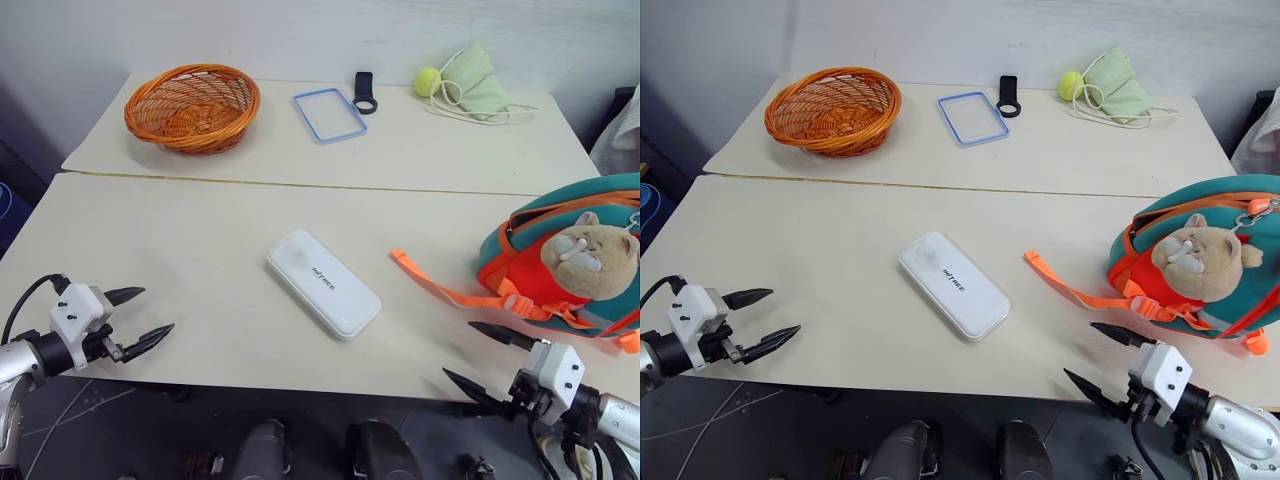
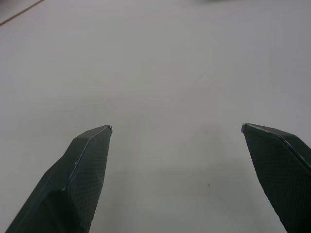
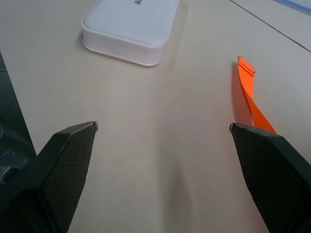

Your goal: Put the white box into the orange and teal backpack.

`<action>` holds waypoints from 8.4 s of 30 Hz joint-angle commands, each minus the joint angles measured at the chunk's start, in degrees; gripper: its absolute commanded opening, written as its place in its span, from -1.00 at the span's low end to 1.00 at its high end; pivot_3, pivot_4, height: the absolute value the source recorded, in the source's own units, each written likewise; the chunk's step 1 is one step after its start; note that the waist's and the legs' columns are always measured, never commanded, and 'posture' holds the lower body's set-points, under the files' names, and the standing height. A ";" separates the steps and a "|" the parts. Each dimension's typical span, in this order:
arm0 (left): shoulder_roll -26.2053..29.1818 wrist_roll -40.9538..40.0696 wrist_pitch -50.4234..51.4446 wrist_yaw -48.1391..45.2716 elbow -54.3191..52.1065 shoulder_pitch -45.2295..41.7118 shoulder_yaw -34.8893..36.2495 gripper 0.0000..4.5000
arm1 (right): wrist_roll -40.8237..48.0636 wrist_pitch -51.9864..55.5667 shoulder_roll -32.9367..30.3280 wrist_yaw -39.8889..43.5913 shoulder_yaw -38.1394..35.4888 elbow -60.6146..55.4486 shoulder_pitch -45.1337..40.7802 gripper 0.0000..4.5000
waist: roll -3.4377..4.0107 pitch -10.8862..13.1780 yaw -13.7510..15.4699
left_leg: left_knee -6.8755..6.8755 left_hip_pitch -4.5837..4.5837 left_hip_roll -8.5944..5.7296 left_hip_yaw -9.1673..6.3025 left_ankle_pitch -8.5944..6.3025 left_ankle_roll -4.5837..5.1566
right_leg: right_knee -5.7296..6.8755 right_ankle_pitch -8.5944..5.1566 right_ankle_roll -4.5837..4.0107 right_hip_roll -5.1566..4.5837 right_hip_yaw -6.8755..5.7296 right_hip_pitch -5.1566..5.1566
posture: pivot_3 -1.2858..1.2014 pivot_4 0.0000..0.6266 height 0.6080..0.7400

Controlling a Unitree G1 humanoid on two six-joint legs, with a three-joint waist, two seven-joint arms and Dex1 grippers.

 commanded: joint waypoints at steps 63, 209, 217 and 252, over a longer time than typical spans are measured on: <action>-10.49 0.99 30.08 -1.90 -12.07 -23.84 -22.72 -0.95 | -13.08 31.29 -7.12 -3.82 23.94 5.58 -37.51 -1.00 | -0.36 -0.14 1.30 | 0.78 -0.28 -0.03 -0.12 0.13 -0.11 | 0.31 0.01 0.02 0.01 -0.10 0.00 | 0.03 -0.52 1.00; -1.39 -30.35 36.66 2.90 -15.85 -34.21 -11.35 -0.47 | 38.45 58.90 -8.70 4.26 12.11 -4.77 -46.39 -0.99 | -0.45 -0.02 1.39 | -0.01 -0.26 -0.03 -0.21 0.24 -0.21 | -0.45 0.03 -0.08 0.07 -0.25 0.08 | 0.03 -0.52 1.00; -2.16 -15.65 34.53 2.52 -8.64 -45.39 -26.62 -0.47 | 38.13 59.41 -8.22 3.01 11.77 -5.30 -46.60 -0.99 | -0.46 -0.03 1.80 | 0.05 -0.26 -0.03 -0.26 0.24 -0.18 | -0.39 0.03 -0.08 0.04 -0.26 0.09 | 0.03 -0.52 1.00; -6.14 -15.99 25.94 -18.17 -4.47 -51.02 -20.41 0.98 | 32.06 52.91 -3.31 1.21 13.02 -5.55 -44.12 -1.00 | -0.41 0.01 2.05 | 0.71 -0.56 -0.04 -0.36 0.08 0.08 | -0.35 0.13 0.11 -0.03 -0.30 0.10 | 0.03 -0.52 1.00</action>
